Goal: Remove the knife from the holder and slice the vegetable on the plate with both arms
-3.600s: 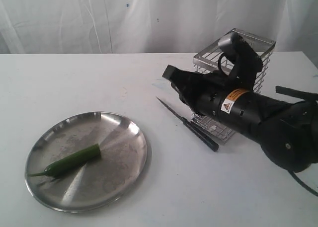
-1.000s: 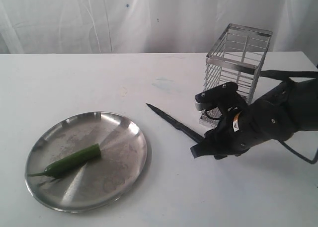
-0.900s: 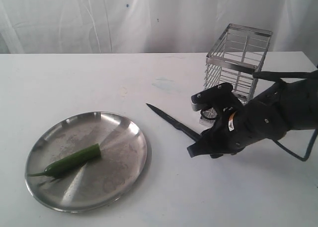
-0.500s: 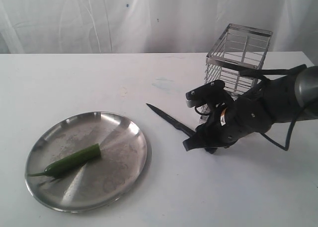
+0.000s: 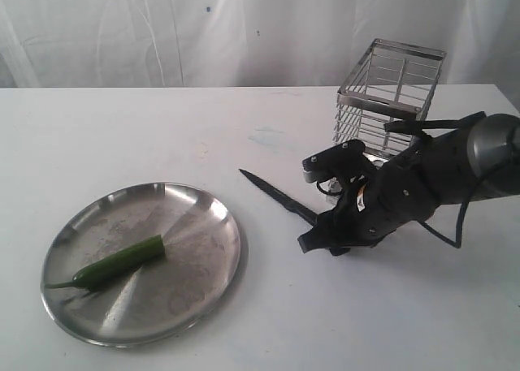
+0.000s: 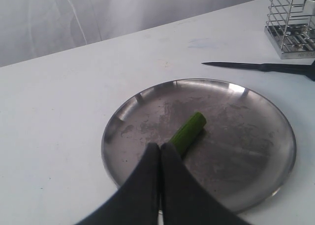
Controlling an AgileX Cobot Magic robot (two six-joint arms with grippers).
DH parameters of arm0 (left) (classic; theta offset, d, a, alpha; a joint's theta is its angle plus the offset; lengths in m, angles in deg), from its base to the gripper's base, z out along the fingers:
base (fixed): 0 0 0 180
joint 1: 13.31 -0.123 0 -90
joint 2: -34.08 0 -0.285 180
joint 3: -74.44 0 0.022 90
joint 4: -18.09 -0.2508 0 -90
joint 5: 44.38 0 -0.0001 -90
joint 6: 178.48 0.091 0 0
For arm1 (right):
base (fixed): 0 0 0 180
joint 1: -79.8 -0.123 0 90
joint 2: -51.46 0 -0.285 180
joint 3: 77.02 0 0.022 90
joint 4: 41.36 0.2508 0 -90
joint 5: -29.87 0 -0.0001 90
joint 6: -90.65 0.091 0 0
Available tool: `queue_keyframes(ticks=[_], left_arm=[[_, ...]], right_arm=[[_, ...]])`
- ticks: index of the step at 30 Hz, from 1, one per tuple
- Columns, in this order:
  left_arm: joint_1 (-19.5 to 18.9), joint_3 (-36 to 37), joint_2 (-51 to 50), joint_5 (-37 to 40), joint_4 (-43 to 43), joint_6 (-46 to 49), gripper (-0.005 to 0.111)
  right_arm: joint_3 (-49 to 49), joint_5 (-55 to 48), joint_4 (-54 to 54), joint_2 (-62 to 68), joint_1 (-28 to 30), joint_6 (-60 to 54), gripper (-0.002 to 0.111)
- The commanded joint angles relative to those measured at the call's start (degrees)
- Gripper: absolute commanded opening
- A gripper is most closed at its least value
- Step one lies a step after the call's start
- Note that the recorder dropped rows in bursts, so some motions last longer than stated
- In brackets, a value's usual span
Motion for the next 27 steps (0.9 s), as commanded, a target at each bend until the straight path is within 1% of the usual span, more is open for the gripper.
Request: queue_keyframes(ticks=[1, 8, 10, 16, 21, 24, 27], left_arm=[[0.2, 0.23, 0.28, 0.07, 0.07, -0.3, 0.0], [0.2, 0.23, 0.28, 0.07, 0.07, -0.3, 0.0], [0.2, 0.23, 0.28, 0.07, 0.07, -0.3, 0.0], [0.2, 0.23, 0.28, 0.07, 0.07, -0.3, 0.0], [0.2, 0.23, 0.28, 0.07, 0.07, -0.3, 0.0], [0.2, 0.23, 0.28, 0.07, 0.07, -0.3, 0.0], [0.2, 0.23, 0.28, 0.07, 0.07, -0.3, 0.0]], right_arm=[[-0.01, -1.9, 2.3, 0.88, 0.26, -0.34, 0.045], [-0.13, -9.5, 10.08, -0.87, -0.67, -0.34, 0.027], [-0.13, -10.43, 10.37, -2.32, -1.65, -0.89, 0.024], [-0.13, -13.82, 14.35, -7.87, -5.65, -0.78, 0.023], [-0.77, -17.13, 20.31, -9.78, -9.33, -0.78, 0.023], [-3.38, -13.23, 23.17, -9.82, -12.99, -0.33, 0.023], [-3.51, -10.25, 23.17, -9.91, -13.6, 1.77, 0.022]])
